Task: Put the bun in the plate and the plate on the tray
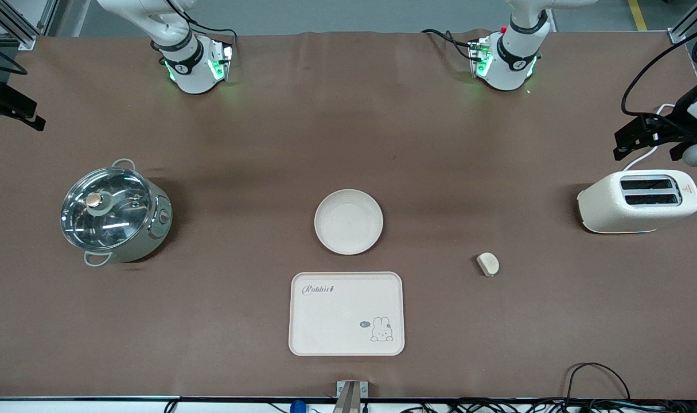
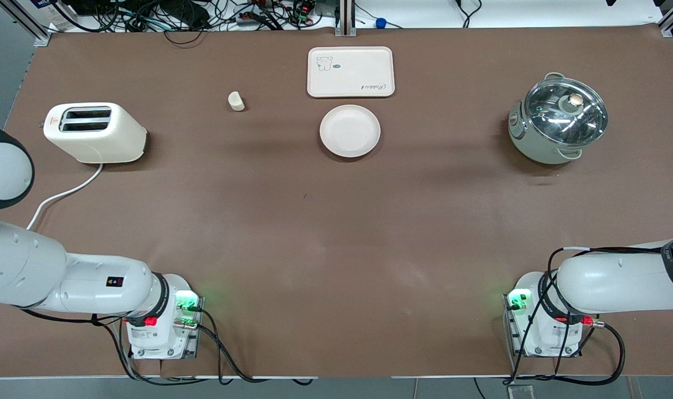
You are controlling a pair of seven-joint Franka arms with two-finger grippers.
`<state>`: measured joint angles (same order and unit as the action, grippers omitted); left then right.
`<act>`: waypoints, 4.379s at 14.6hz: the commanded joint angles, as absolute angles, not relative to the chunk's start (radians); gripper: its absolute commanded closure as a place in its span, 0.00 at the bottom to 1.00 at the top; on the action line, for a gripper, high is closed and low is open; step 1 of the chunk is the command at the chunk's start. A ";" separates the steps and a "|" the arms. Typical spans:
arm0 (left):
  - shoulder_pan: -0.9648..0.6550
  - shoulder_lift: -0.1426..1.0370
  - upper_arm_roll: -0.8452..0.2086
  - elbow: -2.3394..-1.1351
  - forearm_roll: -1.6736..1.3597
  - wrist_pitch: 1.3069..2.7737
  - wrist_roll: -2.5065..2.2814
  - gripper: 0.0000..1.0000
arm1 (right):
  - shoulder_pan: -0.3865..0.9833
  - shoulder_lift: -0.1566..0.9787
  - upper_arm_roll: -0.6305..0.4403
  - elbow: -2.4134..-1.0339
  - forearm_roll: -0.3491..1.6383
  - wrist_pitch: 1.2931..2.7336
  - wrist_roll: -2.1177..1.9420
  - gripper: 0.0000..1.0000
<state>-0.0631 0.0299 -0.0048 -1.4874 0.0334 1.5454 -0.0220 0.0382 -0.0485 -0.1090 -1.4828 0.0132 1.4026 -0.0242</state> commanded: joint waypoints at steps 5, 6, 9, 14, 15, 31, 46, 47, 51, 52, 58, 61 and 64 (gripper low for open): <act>-0.067 0.038 -0.005 -1.463 0.018 1.546 -0.028 0.00 | 0.058 -0.064 -0.100 -1.486 -0.008 1.405 0.003 0.00; -0.074 0.040 -0.008 -1.469 0.018 1.543 -0.018 0.00 | 0.061 -0.064 -0.100 -1.486 -0.008 1.405 0.003 0.00; -0.092 0.069 -0.035 -1.519 0.018 1.554 -0.020 0.00 | 0.067 -0.064 -0.098 -1.482 -0.005 1.407 0.023 0.00; -0.103 0.326 -0.066 -1.523 0.008 1.735 -0.099 0.00 | 0.069 -0.061 -0.097 -1.488 0.009 1.405 0.023 0.00; -0.109 0.378 -0.072 -1.528 0.008 1.777 -0.126 0.00 | 0.068 -0.060 -0.097 -1.489 0.009 1.401 0.023 0.00; -0.127 0.678 -0.100 -1.766 -0.066 2.546 -0.267 0.13 | 0.155 0.031 -0.097 -1.499 0.060 1.456 0.041 0.00; -0.434 0.687 -0.164 -1.620 -0.009 2.497 -0.639 0.84 | 0.333 0.325 -0.097 -1.502 0.152 1.868 0.330 0.00; -0.478 0.708 -0.166 -1.599 0.009 2.497 -0.714 0.83 | 0.353 0.348 -0.097 -1.502 0.153 1.903 0.362 0.00; -0.580 0.736 -0.166 -1.583 0.029 2.499 -0.839 0.56 | 0.368 0.411 -0.097 -1.500 0.233 2.008 0.399 0.00; -0.580 0.738 -0.166 -1.583 0.031 2.499 -0.839 0.47 | 0.380 0.434 -0.097 -1.500 0.236 2.040 0.399 0.00; -0.575 0.736 -0.166 -1.583 0.115 2.494 -0.835 0.00 | 0.405 0.560 -0.097 -1.499 0.271 2.184 0.408 0.00; -0.496 0.672 -0.166 -1.547 0.234 2.303 -0.717 0.00 | 0.440 0.639 -0.097 -1.500 0.305 2.317 0.413 0.00; -0.419 0.566 -0.166 -1.534 0.250 2.154 -0.551 0.00 | 0.485 0.673 -0.097 -1.505 0.302 2.342 0.425 0.00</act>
